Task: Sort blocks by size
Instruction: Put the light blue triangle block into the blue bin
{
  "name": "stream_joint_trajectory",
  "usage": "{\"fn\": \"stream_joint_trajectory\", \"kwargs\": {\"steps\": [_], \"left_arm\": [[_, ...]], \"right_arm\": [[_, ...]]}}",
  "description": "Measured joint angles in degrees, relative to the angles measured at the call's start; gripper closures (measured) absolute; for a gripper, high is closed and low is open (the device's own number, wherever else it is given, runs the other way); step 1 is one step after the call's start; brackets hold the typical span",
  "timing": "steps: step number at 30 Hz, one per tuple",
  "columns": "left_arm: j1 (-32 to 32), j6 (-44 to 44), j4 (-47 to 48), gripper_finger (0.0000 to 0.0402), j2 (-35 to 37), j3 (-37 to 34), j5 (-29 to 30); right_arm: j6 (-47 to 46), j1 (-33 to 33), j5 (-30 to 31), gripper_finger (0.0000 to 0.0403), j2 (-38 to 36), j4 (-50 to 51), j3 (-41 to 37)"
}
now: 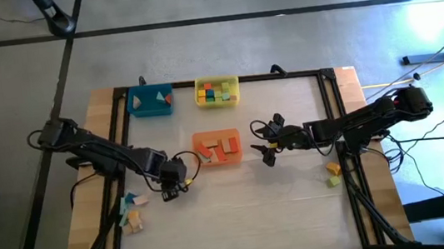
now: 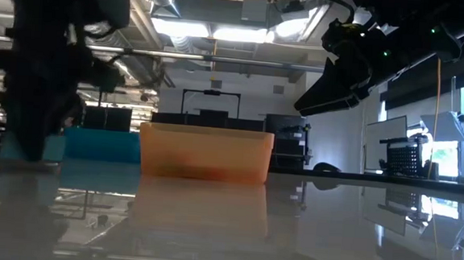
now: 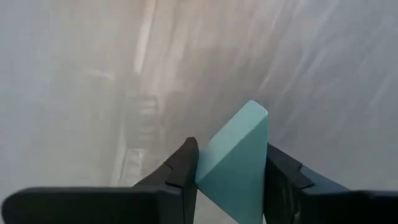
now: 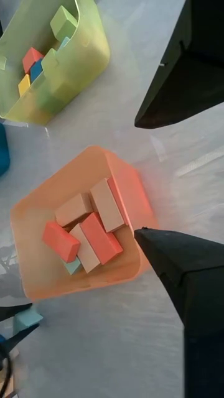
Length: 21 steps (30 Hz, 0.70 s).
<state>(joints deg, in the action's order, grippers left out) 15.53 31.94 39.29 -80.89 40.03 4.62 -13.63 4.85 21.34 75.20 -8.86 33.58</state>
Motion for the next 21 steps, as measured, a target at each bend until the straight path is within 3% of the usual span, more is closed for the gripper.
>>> {"fn": "stream_joint_trajectory", "kwargs": {"steps": [11, 21], "left_arm": [[-4.07, -2.71, 4.75, 0.0289, 9.27, 4.32, 11.9], [-19.58, -12.46, 0.51, 0.0288, 15.55, 4.5, 26.6]], "right_arm": [[0.0, 0.02, 0.0, 0.0127, 0.01, 0.06, -0.02], [0.24, 0.0, 0.02, 0.0127, 0.02, 0.15, -0.02]]}}
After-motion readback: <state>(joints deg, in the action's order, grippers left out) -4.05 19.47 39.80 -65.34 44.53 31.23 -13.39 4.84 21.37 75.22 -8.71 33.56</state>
